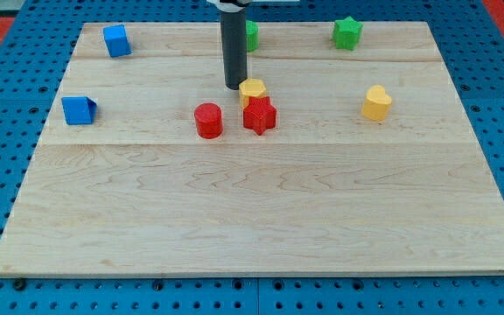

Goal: Slide the yellow hexagon towards yellow heart

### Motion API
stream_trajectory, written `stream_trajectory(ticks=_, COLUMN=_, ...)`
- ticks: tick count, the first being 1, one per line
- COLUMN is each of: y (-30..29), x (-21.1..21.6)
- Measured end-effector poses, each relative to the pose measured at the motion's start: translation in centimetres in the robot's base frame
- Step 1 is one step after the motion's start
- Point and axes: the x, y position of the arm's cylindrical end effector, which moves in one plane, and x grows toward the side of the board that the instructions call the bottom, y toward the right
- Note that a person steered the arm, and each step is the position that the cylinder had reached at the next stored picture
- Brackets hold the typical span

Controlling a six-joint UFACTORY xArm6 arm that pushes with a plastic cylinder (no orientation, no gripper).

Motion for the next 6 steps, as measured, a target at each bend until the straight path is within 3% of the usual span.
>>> stream_trajectory(ticks=3, y=0.2, x=5.4)
stream_trajectory(ticks=4, y=1.1, x=2.3)
stream_trajectory(ticks=6, y=2.7, x=0.4)
